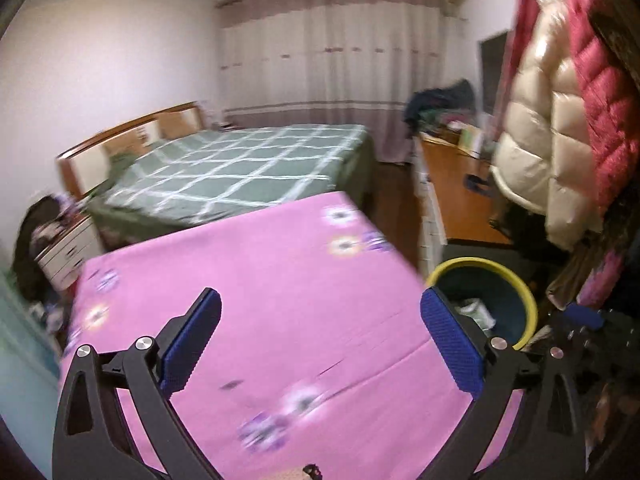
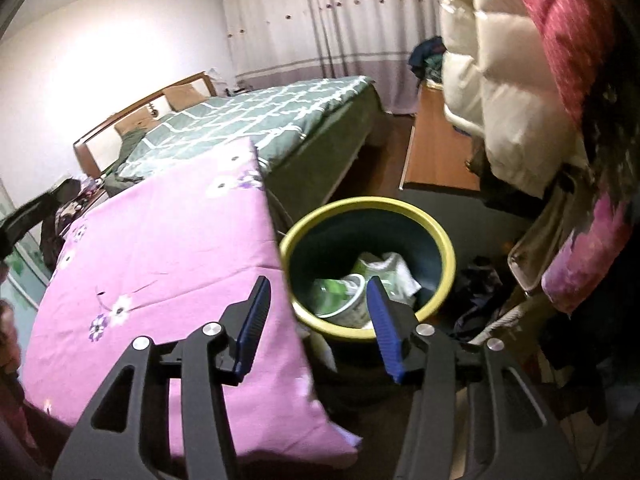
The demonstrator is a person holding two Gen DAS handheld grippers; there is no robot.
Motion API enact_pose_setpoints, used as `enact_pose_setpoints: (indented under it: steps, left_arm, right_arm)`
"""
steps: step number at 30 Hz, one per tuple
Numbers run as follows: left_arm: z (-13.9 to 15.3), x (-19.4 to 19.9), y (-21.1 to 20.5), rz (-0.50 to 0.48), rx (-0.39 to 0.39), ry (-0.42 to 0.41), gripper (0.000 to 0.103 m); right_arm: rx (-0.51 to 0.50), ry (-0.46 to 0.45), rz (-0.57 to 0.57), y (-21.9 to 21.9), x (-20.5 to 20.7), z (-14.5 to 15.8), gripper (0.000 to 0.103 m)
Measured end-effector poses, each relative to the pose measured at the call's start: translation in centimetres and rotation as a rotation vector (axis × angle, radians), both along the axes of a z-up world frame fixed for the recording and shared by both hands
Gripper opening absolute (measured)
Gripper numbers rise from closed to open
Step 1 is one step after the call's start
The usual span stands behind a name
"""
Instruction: Collect trash
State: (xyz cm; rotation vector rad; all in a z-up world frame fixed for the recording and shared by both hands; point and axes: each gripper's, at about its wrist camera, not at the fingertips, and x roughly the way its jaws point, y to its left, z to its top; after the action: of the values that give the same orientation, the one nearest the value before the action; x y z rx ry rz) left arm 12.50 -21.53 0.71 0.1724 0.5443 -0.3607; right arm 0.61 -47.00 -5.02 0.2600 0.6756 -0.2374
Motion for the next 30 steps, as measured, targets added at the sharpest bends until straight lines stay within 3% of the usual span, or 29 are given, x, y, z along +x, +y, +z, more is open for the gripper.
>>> enact_pose_setpoints:
  steps: [4, 16, 24, 30]
  left_arm:
    - [0.4, -2.6, 6.2, 0.122, 0.002, -0.032, 0.098]
    - [-0.8, -9.4, 18.8, 0.326, -0.175, 0.010, 0.098]
    - [-1.1, -11.4, 20.0, 0.366, -0.138, -0.030, 0.098]
    - [-0.9, -10.8, 19.2, 0.372, -0.138, -0.019, 0.098]
  right_arm:
    - [-0.037, -0.018, 0.032, 2.1, -0.4, 1.1, 0.050]
    - [-0.117, -0.114, 0.087, 6.3, -3.7, 4.0, 0.065]
    - [-0.133, -0.158, 0.104, 7.7, -5.0, 5.0, 0.078]
    - [-0.137, -0.154, 0.122, 8.4, -4.7, 5.2, 0.081]
